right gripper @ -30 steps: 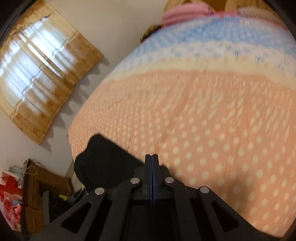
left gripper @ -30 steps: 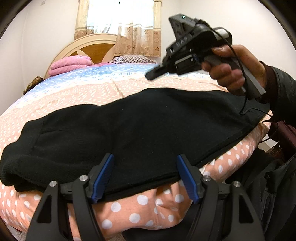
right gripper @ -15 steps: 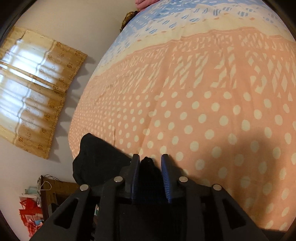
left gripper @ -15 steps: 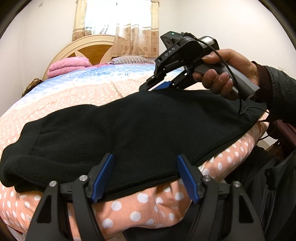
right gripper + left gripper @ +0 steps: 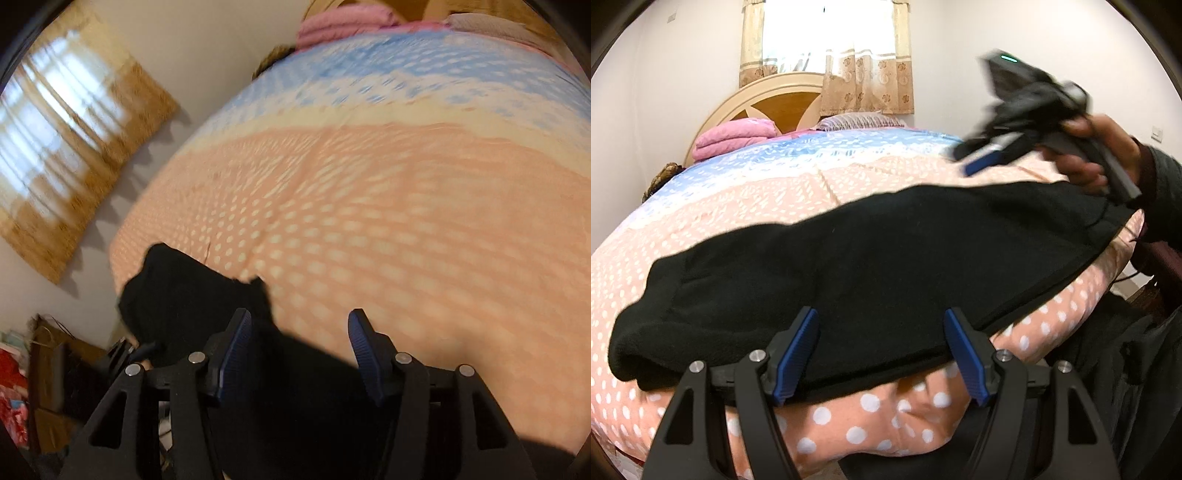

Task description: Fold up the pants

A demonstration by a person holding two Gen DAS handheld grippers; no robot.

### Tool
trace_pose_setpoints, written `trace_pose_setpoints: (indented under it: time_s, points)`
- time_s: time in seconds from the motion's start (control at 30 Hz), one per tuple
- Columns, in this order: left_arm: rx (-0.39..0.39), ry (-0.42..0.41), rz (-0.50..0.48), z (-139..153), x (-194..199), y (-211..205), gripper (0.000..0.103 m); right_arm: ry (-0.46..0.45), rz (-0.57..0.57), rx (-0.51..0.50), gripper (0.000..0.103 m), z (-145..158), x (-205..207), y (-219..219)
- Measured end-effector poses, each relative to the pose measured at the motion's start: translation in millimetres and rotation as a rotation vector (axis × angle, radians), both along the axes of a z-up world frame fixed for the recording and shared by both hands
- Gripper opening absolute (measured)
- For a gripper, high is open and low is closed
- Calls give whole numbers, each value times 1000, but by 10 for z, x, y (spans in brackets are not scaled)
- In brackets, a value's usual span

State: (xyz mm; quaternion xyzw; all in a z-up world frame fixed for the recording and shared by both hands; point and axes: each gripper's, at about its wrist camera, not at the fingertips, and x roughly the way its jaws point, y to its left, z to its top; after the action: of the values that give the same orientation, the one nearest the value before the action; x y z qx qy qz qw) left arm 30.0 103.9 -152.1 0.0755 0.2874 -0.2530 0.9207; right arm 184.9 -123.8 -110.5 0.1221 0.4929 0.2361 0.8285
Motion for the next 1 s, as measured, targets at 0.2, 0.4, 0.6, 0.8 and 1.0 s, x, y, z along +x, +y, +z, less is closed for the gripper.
trace_pose_setpoints:
  time_s: [0.2,0.4,0.6,0.8,1.0]
  points:
    - [-29,-28,-13,185,44,-111,91,-84,-304,-49,56,485,-913,-1689]
    - [-21,-25,-48,313,268,-435,91,-160,-676,-67,56,861,-2053,-3196]
    - [21,-8,-75,309,396,-851,91,-96,-822,18,51,640,-2685,-3867]
    - [46,25,-78,229,399,-1030,91,-55,-790,179,42,345,-2751,-4066]
    - [51,59,-59,140,413,-1018,91,-50,-736,238,8,213,-2545,-3976]
